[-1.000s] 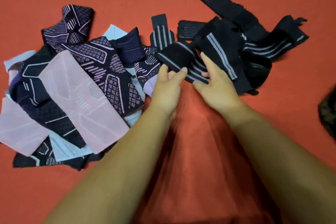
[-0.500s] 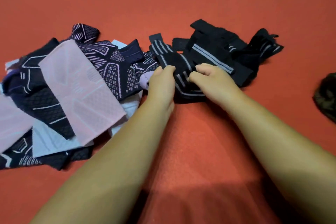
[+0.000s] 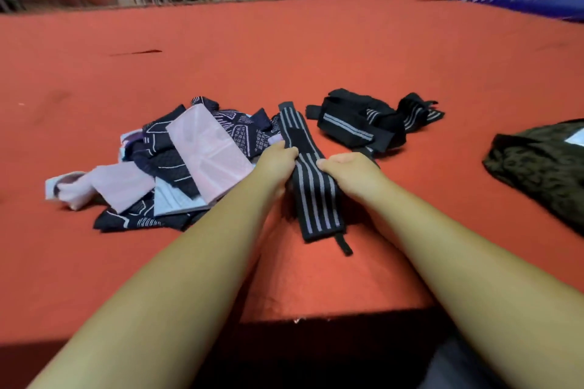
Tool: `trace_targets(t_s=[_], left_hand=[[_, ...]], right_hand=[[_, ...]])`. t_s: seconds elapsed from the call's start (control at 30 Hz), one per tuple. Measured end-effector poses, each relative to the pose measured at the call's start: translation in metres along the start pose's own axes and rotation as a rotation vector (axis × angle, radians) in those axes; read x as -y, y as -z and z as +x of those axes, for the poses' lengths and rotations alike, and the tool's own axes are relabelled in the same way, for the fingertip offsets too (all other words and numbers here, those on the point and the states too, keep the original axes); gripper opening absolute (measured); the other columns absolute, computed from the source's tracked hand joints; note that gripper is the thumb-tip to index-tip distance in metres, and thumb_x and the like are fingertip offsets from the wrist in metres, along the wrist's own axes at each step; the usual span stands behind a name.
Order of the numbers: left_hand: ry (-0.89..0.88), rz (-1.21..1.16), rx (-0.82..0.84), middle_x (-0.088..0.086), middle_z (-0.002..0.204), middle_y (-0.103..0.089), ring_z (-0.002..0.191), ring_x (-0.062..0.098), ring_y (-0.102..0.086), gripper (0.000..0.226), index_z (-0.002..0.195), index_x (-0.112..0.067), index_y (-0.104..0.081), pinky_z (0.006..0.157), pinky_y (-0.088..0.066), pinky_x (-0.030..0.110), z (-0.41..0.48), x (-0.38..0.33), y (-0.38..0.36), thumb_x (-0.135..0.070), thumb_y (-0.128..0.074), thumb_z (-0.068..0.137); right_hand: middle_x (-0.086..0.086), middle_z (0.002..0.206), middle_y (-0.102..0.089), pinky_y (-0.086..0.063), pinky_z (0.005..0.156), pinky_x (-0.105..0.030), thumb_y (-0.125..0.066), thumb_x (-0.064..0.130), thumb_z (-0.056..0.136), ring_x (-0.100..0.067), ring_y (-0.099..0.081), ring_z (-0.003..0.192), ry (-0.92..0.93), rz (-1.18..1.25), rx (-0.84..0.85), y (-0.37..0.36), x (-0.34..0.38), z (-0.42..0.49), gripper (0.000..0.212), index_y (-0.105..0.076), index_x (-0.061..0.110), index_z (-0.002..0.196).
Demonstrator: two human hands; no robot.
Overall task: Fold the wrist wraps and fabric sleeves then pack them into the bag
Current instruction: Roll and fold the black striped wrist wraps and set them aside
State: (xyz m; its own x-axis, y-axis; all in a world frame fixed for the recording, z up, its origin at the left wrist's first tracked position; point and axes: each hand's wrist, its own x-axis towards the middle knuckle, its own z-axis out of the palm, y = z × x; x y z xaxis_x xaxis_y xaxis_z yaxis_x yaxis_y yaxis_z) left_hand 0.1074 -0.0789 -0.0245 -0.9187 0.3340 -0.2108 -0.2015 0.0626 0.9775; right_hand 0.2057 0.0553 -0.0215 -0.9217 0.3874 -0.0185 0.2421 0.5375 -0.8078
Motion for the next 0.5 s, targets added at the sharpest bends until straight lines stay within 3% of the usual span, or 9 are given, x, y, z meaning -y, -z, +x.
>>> trace_targets(t_s=[0.1, 0.23, 0.4, 0.5], left_hand=[[0.003, 0.008, -0.007, 0.021, 0.111, -0.079, 0.106, 0.038, -0.077, 0.027, 0.109, -0.011, -0.072, 0.098, -0.061, 0.058, -0.014, 0.001, 0.002, -0.002, -0.049, 0.097], [-0.022, -0.023, -0.015, 0.023, 0.115, -0.078, 0.104, 0.036, -0.077, 0.031, 0.114, -0.009, -0.072, 0.095, -0.063, 0.05, -0.03, -0.001, 0.002, 0.001, -0.046, 0.1], [-0.027, -0.091, -0.016, 0.017, 0.107, -0.08, 0.086, 0.026, -0.078, 0.036, 0.118, -0.014, -0.074, 0.072, -0.063, 0.035, -0.028, -0.007, 0.004, -0.001, -0.045, 0.102], [0.0, -0.062, -0.009, 0.017, 0.11, -0.08, 0.086, 0.027, -0.074, 0.037, 0.119, -0.022, -0.072, 0.063, -0.055, 0.034, -0.019, -0.01, 0.005, -0.006, -0.044, 0.102]], right_hand=[[0.003, 0.056, -0.049, -0.038, 0.056, -0.03, -0.065, 0.036, 0.091, -0.018, -0.048, 0.059, -0.037, 0.095, 0.0, 0.003, 0.01, -0.013, 0.041, -0.052, 0.019, 0.056], [0.002, 0.058, -0.043, -0.035, 0.064, -0.042, -0.061, 0.04, 0.081, -0.016, -0.041, 0.061, 0.018, 0.081, 0.029, 0.006, 0.018, -0.019, 0.039, -0.043, 0.022, 0.052], [0.004, 0.057, -0.04, -0.029, 0.058, -0.037, -0.063, 0.028, 0.089, -0.014, -0.036, 0.056, 0.001, 0.145, 0.003, 0.008, 0.027, -0.017, 0.045, -0.039, 0.022, 0.052], [-0.002, 0.063, -0.047, -0.034, 0.059, -0.035, -0.065, 0.033, 0.088, -0.018, -0.043, 0.061, -0.056, 0.167, -0.008, 0.009, 0.029, -0.005, 0.032, -0.049, 0.023, 0.062]])
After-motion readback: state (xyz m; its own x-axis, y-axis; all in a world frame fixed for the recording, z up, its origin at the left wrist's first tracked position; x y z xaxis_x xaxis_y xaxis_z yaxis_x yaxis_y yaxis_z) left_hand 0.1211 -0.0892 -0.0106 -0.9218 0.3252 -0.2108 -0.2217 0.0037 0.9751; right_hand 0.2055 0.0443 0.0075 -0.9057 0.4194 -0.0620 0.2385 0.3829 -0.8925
